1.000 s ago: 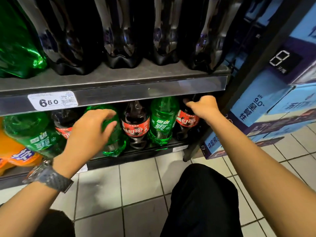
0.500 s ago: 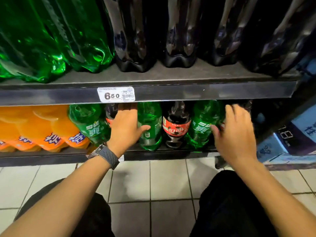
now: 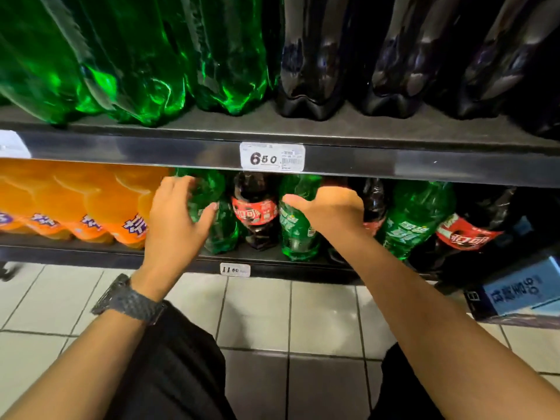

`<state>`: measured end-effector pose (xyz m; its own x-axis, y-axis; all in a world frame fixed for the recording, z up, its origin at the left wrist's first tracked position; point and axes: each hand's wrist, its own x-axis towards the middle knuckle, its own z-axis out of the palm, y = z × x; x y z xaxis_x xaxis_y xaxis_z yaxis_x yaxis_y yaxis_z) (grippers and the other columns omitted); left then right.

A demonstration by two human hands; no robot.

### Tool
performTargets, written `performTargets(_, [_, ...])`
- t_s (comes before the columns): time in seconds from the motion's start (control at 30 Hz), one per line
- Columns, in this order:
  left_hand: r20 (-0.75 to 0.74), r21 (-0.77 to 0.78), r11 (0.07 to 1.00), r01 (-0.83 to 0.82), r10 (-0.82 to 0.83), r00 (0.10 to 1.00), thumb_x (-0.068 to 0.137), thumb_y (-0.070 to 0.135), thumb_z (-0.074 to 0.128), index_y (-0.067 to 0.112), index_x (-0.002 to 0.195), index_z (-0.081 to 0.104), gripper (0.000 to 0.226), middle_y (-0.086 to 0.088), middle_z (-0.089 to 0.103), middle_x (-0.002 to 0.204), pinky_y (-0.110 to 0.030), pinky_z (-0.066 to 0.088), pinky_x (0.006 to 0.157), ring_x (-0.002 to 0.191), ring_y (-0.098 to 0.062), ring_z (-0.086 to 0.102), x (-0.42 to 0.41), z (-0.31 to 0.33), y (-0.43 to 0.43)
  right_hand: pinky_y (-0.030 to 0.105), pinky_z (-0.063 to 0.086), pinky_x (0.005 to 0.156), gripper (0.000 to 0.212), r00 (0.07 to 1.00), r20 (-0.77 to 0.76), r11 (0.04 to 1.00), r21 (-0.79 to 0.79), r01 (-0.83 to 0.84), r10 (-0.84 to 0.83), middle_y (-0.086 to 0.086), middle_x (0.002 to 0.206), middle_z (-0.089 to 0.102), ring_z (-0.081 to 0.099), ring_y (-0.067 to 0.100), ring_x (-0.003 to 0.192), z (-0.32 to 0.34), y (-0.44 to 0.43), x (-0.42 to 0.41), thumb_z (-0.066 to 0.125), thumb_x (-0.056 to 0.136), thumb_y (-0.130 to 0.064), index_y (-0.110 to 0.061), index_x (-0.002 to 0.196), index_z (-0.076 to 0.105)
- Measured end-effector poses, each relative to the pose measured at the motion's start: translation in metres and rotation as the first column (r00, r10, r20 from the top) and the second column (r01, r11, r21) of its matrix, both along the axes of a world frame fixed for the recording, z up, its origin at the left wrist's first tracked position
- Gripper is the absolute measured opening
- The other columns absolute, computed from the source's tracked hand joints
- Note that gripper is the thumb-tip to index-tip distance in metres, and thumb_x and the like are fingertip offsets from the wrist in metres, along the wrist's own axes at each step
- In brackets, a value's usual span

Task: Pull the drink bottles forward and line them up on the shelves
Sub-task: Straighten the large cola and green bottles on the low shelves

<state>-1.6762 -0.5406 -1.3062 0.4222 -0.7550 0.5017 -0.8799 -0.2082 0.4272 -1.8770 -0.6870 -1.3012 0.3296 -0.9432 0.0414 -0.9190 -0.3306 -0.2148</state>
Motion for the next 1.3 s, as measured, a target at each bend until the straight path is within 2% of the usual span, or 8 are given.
performTargets(0.2, [-0.272, 0.217, 0.972, -0.091, 0.15, 0.95, 0.075, 0.047, 0.073, 0.006, 0.099, 0.053, 0.052, -0.012, 0.055, 0.101, -0.046, 0.047, 0.084, 0.097, -0.03, 0.052, 0.05, -0.007, -0.011, 0.029, 0.043, 0.06, 0.058, 0.981, 0.145, 0.954, 0.289, 0.081, -0.127, 0.0, 0.067, 0.055, 0.058, 0.022, 0.075, 0.005, -0.007, -0.012, 0.058, 0.069, -0.075, -0.017, 0.065, 0.056])
performTargets(0.37, [-0.096, 0.296, 0.944, -0.143, 0.178, 0.979, 0.063, 0.067, 0.07, 0.006, 0.072, 0.049, 0.066, -0.013, 0.051, 0.077, -0.044, 0.042, 0.071, 0.087, -0.03, 0.046, 0.059, -0.011, -0.022, 0.03, 0.047, 0.056, 0.064, 0.918, 0.33, 0.972, 0.16, 0.174, -0.219, 0.002, 0.061, 0.06, 0.06, 0.02, 0.065, -0.008, 0.008, 0.003, 0.067, 0.059, -0.075, -0.011, 0.057, 0.061])
performTargets(0.57, [-0.098, 0.162, 0.983, -0.086, 0.103, 0.99, 0.065, 0.046, 0.081, 0.026, 0.053, 0.032, 0.054, 0.009, 0.034, 0.056, -0.028, 0.023, 0.046, 0.063, -0.021, 0.044, 0.062, -0.007, -0.02, 0.026, 0.037, 0.044, 0.057, 0.925, 0.353, 0.985, 0.144, 0.097, -0.143, 0.001, 0.053, 0.057, 0.056, 0.014, 0.054, -0.012, 0.001, -0.006, 0.068, 0.067, -0.065, -0.009, 0.057, 0.06])
performTargets(0.83, [0.111, 0.223, 0.97, -0.1, 0.077, 0.991, 0.068, 0.064, 0.068, 0.009, 0.08, 0.055, 0.057, -0.001, 0.05, 0.079, -0.037, 0.043, 0.074, 0.086, -0.023, 0.046, 0.066, -0.016, -0.017, 0.029, 0.044, 0.054, 0.037, 0.877, 0.461, 0.967, -0.253, -0.017, 0.136, -0.007, 0.097, 0.044, 0.05, 0.013, 0.066, -0.016, 0.055, -0.002, 0.07, 0.079, -0.043, -0.021, 0.103, 0.052])
performTargets(0.93, [0.112, 0.335, 0.933, -0.128, 0.095, 0.989, 0.075, 0.064, 0.062, 0.012, 0.081, 0.059, 0.052, -0.002, 0.056, 0.081, -0.036, 0.043, 0.08, 0.087, -0.022, 0.05, 0.069, -0.014, -0.025, 0.029, 0.042, 0.065, 0.036, 0.889, 0.425, 0.985, -0.101, -0.142, 0.171, -0.004, 0.094, 0.049, 0.053, 0.016, 0.077, -0.015, 0.056, 0.034, 0.068, 0.082, -0.042, -0.016, 0.104, 0.057])
performTargets(1.07, [0.047, 0.187, 0.98, -0.062, 0.054, 0.997, 0.078, 0.047, 0.07, 0.014, 0.078, 0.046, 0.041, 0.001, 0.045, 0.079, -0.029, 0.037, 0.071, 0.083, -0.017, 0.041, 0.064, -0.013, -0.012, 0.028, 0.037, 0.058, 0.052, 0.967, 0.254, 0.996, 0.086, -0.029, 0.006, 0.003, 0.064, 0.048, 0.056, 0.026, 0.071, -0.004, 0.033, 0.079, 0.054, 0.086, -0.058, -0.013, 0.061, 0.047])
performTargets(1.17, [0.035, 0.02, 0.999, -0.032, 0.031, 0.999, 0.084, 0.033, 0.068, 0.01, 0.089, 0.05, 0.03, -0.004, 0.046, 0.086, -0.029, 0.036, 0.073, 0.086, -0.018, 0.04, 0.077, -0.012, 0.009, 0.028, 0.04, 0.064, 0.067, 0.998, 0.065, 0.979, 0.2, -0.032, 0.019, 0.009, 0.089, 0.064, 0.06, 0.03, 0.092, 0.0, 0.019, 0.098, 0.037, 0.087, -0.071, -0.01, 0.095, 0.065])
performTargets(1.3, [0.063, -0.03, 0.985, -0.173, 0.174, 0.983, 0.086, 0.025, 0.064, 0.005, 0.11, 0.05, 0.034, -0.013, 0.048, 0.104, -0.036, 0.037, 0.084, 0.099, -0.028, 0.042, 0.113, -0.01, 0.033, 0.033, 0.037, 0.092, 0.059, 0.998, -0.003, 0.963, 0.263, -0.063, 0.066, 0.01, 0.133, 0.054, 0.05, 0.029, 0.12, 0.0, 0.006, 0.107, 0.036, 0.093, -0.062, -0.016, 0.125, 0.056])
